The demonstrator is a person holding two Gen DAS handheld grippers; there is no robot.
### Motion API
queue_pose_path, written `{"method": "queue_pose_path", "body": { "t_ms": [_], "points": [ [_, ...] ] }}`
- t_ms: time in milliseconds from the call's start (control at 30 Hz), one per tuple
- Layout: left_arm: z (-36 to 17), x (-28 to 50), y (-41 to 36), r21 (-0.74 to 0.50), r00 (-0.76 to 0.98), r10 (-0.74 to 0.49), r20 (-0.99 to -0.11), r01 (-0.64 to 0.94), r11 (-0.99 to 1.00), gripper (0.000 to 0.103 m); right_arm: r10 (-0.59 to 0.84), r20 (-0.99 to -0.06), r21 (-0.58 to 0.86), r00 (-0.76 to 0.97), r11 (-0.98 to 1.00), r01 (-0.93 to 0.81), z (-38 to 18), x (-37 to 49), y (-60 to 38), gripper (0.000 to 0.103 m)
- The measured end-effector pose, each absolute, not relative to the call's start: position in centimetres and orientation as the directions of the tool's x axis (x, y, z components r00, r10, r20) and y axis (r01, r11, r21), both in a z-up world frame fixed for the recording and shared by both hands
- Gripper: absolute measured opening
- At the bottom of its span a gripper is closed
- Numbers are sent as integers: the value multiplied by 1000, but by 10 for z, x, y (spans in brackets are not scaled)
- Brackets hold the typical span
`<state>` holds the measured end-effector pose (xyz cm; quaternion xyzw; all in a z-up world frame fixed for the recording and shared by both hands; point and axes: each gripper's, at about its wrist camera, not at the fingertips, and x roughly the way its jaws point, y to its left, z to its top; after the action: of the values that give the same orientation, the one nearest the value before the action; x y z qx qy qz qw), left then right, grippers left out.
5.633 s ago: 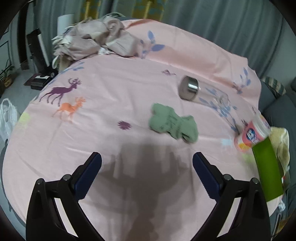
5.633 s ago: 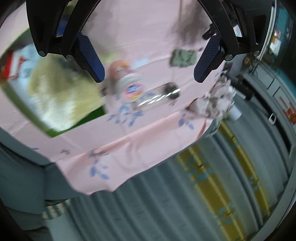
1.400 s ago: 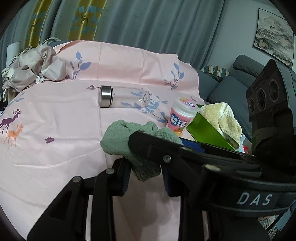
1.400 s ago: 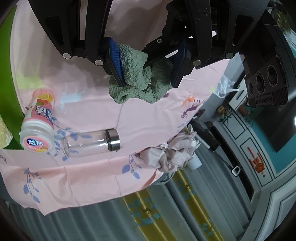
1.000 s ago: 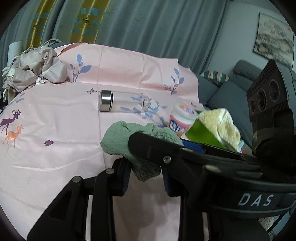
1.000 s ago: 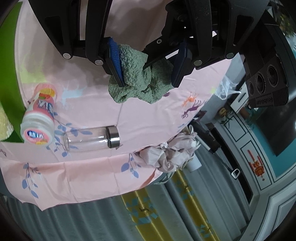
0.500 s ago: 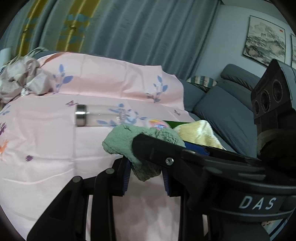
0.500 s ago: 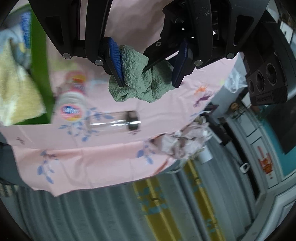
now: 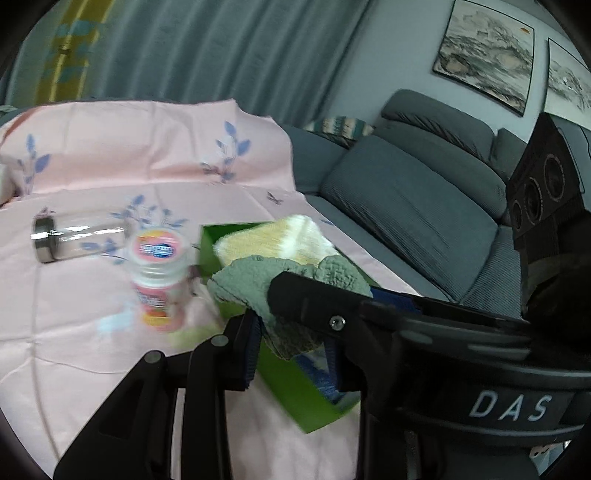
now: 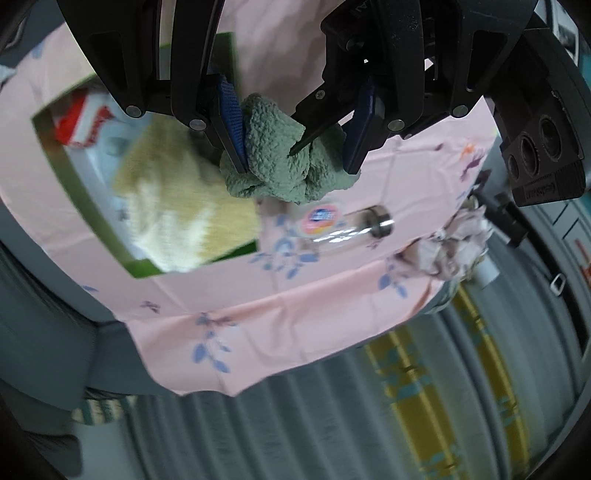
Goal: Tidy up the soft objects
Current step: 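Carry the green cloth over the green box and lower it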
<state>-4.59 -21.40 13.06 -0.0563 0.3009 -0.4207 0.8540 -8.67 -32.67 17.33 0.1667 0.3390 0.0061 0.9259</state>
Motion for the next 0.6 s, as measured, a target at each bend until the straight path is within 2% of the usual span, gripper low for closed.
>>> {"method": "queue_pose_path", "body": {
  "t_ms": [167, 300, 600],
  "points": [
    [125, -47, -245, -332, 417, -756, -505, 715, 615, 27, 55, -659, 309, 751, 929, 203, 165, -89, -355, 53],
    [116, -44, -261, -359, 368, -762, -532, 718, 597, 27, 79, -671, 354, 738, 907, 226, 155, -88, -374, 53],
    [96, -35, -290, -386, 265, -731, -628, 710, 589, 27, 64, -728, 361, 682, 882, 303, 134, -85, -399, 53]
  ]
}}
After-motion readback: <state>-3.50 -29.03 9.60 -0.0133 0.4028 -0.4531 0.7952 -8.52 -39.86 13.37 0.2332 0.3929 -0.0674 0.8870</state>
